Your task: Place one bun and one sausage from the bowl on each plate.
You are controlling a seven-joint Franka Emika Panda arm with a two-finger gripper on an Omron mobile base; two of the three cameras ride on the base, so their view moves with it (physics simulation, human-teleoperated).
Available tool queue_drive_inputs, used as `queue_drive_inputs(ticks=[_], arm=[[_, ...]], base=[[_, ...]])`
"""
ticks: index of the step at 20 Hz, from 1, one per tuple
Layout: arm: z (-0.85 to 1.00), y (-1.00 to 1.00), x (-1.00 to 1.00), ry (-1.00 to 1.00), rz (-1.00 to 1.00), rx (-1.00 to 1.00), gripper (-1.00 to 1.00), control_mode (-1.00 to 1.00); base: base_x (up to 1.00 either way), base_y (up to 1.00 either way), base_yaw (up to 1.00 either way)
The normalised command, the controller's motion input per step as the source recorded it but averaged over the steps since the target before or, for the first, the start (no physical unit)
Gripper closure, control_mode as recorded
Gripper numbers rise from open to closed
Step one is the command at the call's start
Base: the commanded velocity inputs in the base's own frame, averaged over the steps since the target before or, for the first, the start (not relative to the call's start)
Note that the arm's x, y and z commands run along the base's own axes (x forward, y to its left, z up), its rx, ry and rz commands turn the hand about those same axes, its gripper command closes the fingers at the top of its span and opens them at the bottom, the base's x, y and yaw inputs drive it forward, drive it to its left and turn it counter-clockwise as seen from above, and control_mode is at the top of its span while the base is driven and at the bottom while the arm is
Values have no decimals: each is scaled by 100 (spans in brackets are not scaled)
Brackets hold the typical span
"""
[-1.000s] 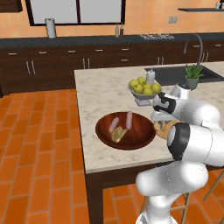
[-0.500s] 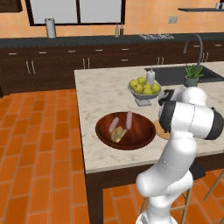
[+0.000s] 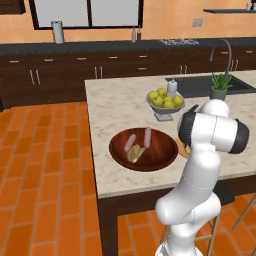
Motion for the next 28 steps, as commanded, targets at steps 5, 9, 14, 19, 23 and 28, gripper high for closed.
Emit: queue_drive_inputs(ticks=[5, 9, 14, 19, 23, 28], arm=[[0, 2, 3, -1, -1, 0, 100, -100], [0, 0, 0, 0, 0, 0, -100, -100], [0, 0, 0, 0, 0, 0, -100, -100], [61, 1, -25, -2, -3, 0, -100, -100], [86, 56, -53, -1, -6, 0, -100, -100], [53, 100, -1, 0, -10, -1, -100, -100]], base=[[0, 0, 0], [0, 0, 0], [0, 0, 0], [0, 0, 0], [0, 0, 0], [0, 0, 0]])
